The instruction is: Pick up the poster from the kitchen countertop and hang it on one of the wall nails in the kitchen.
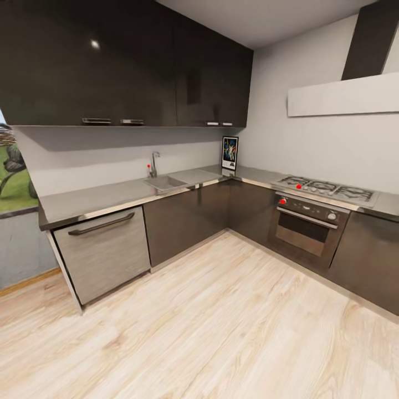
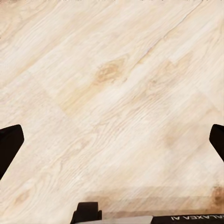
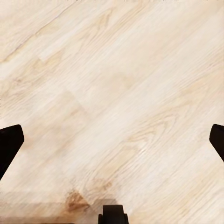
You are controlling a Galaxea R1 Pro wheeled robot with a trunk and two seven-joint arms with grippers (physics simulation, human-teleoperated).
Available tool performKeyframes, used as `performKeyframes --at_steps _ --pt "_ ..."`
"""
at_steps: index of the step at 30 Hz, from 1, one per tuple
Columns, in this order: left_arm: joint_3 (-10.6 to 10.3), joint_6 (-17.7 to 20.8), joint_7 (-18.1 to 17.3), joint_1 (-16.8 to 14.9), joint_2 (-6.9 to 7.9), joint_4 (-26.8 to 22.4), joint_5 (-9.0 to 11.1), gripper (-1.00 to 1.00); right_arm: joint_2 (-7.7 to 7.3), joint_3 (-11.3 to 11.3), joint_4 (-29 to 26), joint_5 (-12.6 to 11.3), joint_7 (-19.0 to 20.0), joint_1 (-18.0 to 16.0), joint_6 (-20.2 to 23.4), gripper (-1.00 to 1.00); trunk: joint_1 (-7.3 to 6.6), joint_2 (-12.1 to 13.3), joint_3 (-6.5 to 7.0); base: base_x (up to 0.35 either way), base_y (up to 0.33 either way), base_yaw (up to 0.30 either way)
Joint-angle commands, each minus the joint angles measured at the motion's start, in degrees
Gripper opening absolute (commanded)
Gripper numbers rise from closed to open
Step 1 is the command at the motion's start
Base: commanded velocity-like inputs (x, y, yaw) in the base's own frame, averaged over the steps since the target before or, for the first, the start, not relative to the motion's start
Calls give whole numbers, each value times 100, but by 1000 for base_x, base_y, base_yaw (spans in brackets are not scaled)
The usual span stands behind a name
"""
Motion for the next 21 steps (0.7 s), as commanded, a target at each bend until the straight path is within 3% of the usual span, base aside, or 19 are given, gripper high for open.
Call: performKeyframes --at_steps 1,21 --pt "4 -4 2 2 -1 -7 -18 100 -1 2 4 -5 -1 -3 -18 100 -23 39 14 0 0 0" --pt "0 -7 17 2 -1 -14 -24 100 -1 2 4 -5 -1 -3 -20 100 -462 841 373 0 0 0"
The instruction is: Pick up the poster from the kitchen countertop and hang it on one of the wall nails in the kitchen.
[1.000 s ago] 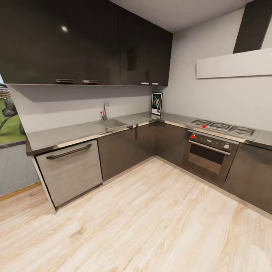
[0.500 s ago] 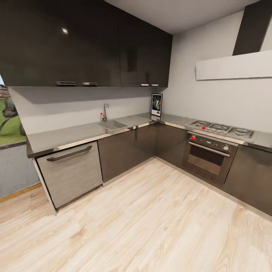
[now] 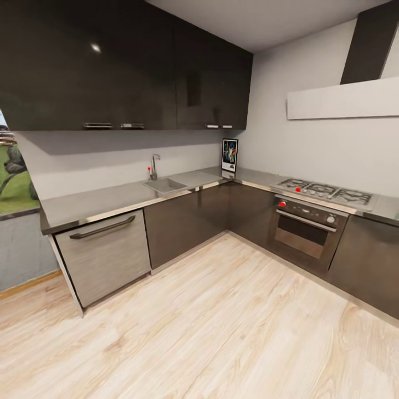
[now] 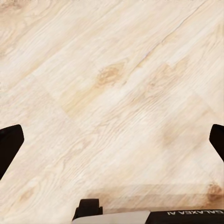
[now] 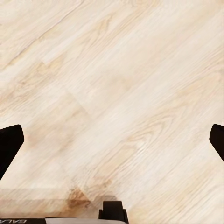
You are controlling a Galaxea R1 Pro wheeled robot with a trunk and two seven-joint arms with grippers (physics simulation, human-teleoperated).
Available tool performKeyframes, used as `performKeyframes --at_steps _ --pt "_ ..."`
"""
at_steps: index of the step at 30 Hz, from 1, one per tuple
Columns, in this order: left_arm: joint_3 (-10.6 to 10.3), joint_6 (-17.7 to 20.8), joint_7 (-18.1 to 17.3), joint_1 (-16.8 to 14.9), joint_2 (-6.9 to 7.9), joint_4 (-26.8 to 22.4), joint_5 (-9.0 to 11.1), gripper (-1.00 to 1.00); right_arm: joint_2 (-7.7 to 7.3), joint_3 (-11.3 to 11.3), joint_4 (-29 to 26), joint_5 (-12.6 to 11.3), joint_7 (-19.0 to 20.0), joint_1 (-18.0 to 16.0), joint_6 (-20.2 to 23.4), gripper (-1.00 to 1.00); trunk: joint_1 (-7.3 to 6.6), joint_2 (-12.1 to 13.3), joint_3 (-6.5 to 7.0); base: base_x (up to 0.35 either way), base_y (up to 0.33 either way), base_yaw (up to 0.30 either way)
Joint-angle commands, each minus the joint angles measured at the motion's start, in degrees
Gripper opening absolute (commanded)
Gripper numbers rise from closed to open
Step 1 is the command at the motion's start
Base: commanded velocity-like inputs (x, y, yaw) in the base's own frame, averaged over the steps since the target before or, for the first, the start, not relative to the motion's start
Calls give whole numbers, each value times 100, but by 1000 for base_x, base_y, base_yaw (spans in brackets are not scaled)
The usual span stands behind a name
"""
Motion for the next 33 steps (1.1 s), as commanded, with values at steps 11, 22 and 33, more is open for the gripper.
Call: performKeyframes --at_steps 11,22,33 --pt "25 -10 -14 1 3 -2 -25 100 -9 1 3 -5 -6 -3 -26 100 -44 78 31 0 0 0" --pt "37 -10 -24 1 24 -19 -26 100 -9 2 3 -5 -5 -3 -26 100 -44 78 31 231 0 0" --pt "42 -10 -24 1 25 -41 -26 100 -9 2 7 -5 -3 -3 -26 100 -44 78 31 326 -23 0"
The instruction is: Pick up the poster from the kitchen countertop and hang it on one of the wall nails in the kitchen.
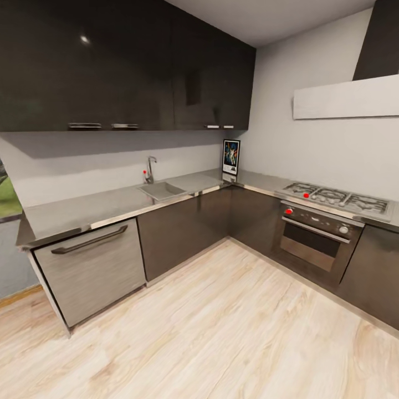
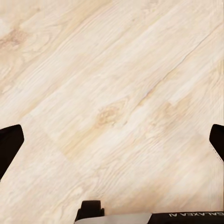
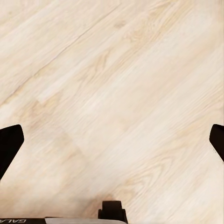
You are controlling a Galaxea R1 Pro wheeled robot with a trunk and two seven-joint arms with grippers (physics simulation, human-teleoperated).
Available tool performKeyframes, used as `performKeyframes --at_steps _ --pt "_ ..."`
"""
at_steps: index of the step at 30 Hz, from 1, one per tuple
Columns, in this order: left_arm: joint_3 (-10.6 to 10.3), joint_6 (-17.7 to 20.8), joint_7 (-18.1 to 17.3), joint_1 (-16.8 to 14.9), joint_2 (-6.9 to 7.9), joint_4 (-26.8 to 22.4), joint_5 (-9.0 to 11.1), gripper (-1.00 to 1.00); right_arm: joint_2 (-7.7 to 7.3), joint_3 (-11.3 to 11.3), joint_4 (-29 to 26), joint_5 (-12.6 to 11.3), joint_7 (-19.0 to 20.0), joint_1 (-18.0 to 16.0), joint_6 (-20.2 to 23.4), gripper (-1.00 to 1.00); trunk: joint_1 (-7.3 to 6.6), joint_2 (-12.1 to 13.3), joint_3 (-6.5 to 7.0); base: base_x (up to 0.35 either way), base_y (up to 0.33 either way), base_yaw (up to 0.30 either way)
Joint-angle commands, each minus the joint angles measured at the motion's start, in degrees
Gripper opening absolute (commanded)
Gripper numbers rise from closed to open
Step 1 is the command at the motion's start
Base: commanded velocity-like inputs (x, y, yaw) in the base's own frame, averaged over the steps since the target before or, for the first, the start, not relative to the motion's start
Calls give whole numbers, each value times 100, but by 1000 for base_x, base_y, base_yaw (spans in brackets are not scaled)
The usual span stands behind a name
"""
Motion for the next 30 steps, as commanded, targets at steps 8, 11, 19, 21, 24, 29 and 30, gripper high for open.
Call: performKeyframes --at_steps 8,11,19,21,24,29,30 --pt "7 -4 -1 1 -2 -11 -18 100 -1 2 7 -5 -4 -3 -18 100 4 -3 -5 324 -131 0" --pt "7 -4 -1 1 -2 -11 -18 100 -1 2 6 -5 -1 -3 -18 100 4 -3 -5 320 -159 0" --pt "7 -4 -6 1 1 -11 -18 100 -1 2 9 -5 1 -3 -18 100 4 -3 -3 316 -164 -58" --pt "7 -4 -7 1 3 -11 -18 100 -1 2 9 -5 1 -3 -18 100 4 -3 0 315 -141 -202" --pt "7 -4 -9 1 5 -11 -18 100 -1 2 9 -5 1 -3 -18 100 4 -3 6 316 -124 -241" --pt "7 -5 -9 1 6 -11 -18 100 -1 2 9 -5 1 -3 -18 100 4 -3 18 317 -106 -261" --pt "7 -5 -9 1 6 -11 -18 100 -1 2 9 -5 1 -3 -18 100 4 -3 20 321 -65 -265"
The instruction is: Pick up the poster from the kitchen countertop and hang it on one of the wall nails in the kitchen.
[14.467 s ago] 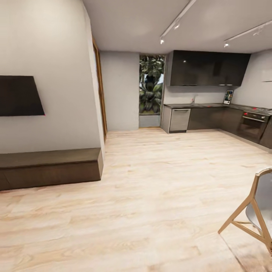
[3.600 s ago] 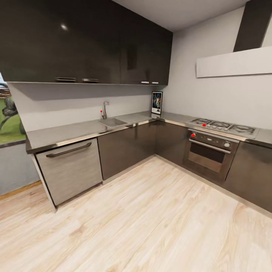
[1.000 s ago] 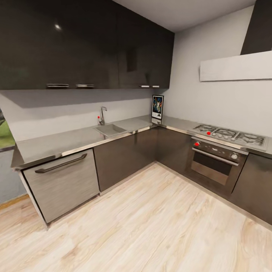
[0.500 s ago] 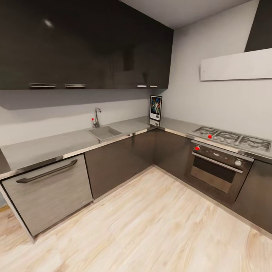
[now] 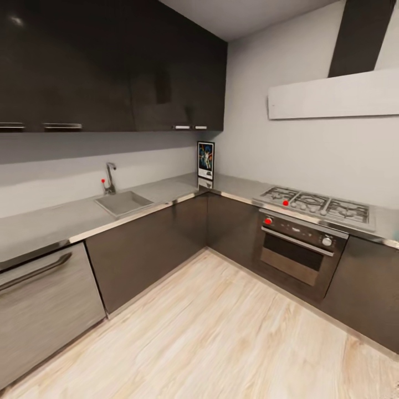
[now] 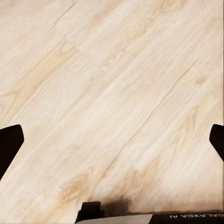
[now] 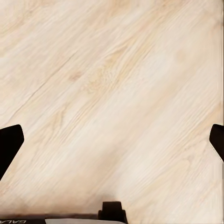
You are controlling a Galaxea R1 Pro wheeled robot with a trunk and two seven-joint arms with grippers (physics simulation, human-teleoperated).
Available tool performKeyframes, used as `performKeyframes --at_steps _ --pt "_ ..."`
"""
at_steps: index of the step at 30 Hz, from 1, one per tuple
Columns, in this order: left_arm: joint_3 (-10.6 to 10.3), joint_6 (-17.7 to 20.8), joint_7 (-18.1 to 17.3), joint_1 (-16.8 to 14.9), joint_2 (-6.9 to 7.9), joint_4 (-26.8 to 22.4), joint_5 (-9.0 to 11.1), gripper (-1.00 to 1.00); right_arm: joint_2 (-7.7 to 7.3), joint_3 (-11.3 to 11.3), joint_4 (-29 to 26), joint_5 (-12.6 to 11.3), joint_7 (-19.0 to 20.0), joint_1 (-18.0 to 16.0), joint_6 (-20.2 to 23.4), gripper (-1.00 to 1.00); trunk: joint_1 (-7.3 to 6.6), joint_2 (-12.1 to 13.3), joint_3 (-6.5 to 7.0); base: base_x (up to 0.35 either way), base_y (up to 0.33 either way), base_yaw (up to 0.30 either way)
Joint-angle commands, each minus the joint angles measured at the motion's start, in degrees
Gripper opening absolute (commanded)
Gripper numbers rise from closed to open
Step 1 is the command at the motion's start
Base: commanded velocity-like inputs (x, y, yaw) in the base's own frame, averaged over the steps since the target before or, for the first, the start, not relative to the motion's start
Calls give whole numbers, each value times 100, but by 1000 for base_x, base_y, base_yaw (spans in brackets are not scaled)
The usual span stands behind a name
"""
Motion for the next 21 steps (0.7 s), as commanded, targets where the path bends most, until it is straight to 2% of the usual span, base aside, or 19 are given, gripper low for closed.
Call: performKeyframes --at_steps 1,6,21 --pt "7 -4 -2 3 -2 -9 -18 100 0 2 6 -5 -1 -4 -19 100 4 -3 -3 322 -52 -260" --pt "7 -4 -2 3 -2 -9 -18 100 0 2 6 -5 -1 -4 -19 100 4 -3 2 324 -22 -133" --pt "7 -8 -11 3 -1 -9 -18 100 0 0 2 -3 -1 -4 -19 100 4 -3 3 331 -1 -7"
